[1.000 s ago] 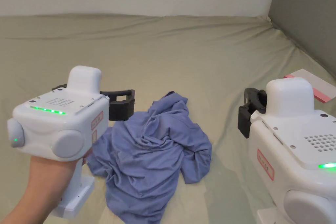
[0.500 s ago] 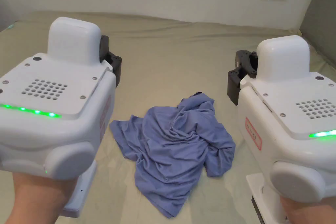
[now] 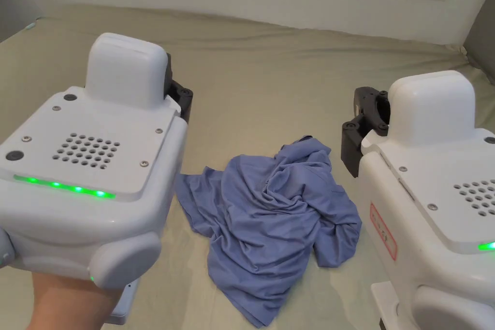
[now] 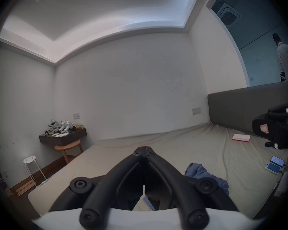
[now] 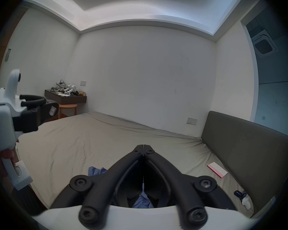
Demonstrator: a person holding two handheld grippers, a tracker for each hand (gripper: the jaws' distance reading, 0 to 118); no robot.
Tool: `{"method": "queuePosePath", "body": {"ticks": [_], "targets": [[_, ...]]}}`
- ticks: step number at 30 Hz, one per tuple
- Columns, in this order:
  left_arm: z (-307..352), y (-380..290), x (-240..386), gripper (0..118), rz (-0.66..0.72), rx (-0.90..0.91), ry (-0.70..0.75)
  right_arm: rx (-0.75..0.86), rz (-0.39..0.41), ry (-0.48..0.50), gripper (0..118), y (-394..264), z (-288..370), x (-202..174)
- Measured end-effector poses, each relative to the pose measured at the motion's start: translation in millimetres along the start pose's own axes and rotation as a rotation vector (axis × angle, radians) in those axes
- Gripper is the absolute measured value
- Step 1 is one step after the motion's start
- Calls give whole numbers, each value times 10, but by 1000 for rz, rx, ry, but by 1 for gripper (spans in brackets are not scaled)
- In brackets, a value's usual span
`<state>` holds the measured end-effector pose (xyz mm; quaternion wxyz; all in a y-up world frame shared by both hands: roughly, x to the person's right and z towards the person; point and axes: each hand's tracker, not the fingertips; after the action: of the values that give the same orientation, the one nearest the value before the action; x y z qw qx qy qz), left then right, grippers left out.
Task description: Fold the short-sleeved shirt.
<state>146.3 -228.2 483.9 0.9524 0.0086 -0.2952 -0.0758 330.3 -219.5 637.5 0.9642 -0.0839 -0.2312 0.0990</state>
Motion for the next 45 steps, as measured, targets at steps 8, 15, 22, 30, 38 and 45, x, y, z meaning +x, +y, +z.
{"method": "queuePosePath", "body": {"ticks": [8,15,22,30,38,45], "targets": [[-864,-1007,59,0,51,-398,-171,-147,-41,-9,1,-524,-375,179],[-2174,-2137,126,92,9,-732,-142,-346,-72,-48,1,-1198,-692,474],[-3003,-2620,207,107,12,-826,-115,-440,-90,-99,1,-1527,-815,743],[-2759,-2714,577,6,-95,-796,-261,-482,-83,-98,1,-1618,-1028,881],[-2304,-2060,-42,6,34,-623,-199,-567,-107,34,81,-1661,-1801,1071],[-1735,-1624,-522,6,92,-545,-126,-876,-90,103,103,-2447,-2833,876]]}}
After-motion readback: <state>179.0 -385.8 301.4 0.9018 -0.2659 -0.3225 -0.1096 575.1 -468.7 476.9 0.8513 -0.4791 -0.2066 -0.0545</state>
